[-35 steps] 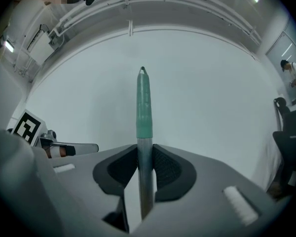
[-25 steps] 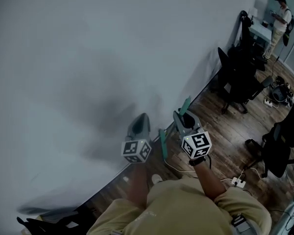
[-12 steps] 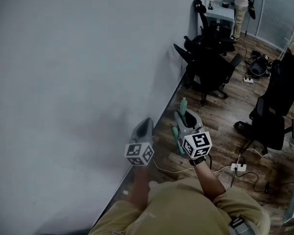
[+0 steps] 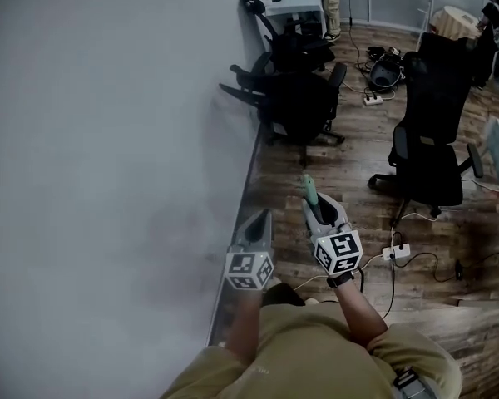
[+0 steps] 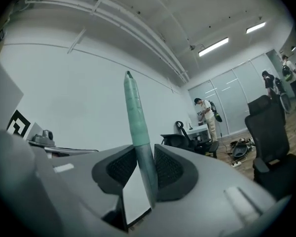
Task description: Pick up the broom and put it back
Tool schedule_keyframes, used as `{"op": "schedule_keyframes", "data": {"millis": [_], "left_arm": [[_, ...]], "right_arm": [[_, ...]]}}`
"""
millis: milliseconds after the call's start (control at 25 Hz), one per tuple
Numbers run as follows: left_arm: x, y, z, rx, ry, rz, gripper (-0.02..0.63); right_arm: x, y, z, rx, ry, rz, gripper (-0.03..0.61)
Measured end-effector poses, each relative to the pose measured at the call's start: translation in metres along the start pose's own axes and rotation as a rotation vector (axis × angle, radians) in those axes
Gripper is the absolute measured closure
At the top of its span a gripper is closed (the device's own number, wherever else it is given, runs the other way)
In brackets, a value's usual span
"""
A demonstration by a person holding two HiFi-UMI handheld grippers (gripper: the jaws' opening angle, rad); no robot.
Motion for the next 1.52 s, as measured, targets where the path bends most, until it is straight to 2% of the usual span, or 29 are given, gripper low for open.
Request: {"op": "schedule_keyframes", "data": {"millis": [240,440,640,800,1000,1200,1400,1520], "left_arm": [[-0.081,-0.025,0.007,0.065,-0.09,0.032,0.612],[-0.152,-0.03,0.026,0.082,-0.172,0.027,0.611],[-0.219,-0.029,0.072,0.113,-0.186,0.008,0.612],[-0.264,-0.032,0.114,0.138,-0.18,0.019,0.612],[-0.299,-0.025,0.182,0.151,-0.141,0.017,0.612],[-0.315,-0.03,0.246,0.201,-0.04,-0.009,0.612],[-0.318,-0.043,0.314,0.2,0.123,-0.029,0.612],[-0.306,-0.067,0.361,0.182,0.258,-0.007,0.612]], "right_arm": [[-0.019,-0.014,-0.062,0.017,-0.127,0.043,0.474],[-0.06,-0.01,-0.103,0.06,-0.209,0.055,0.489],[-0.118,-0.015,-0.124,0.099,-0.223,0.061,0.494],[-0.175,-0.032,-0.135,0.125,-0.217,0.112,0.492],[-0.247,-0.048,-0.119,0.158,-0.162,0.148,0.491],[-0.302,-0.079,-0.107,0.168,-0.064,0.212,0.491],[-0.367,-0.131,-0.1,0.115,0.09,0.294,0.494],[-0.402,-0.177,-0.096,0.054,0.176,0.352,0.495]]}}
Point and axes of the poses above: the fingertips, and each gripper's own axes: x backward along the fingers, z to its left, y out of its top, the point moved 3 cm from there along x, backward along the fingers, and after that the axes turned 12 degrees about -z, right-handed, at the moved point
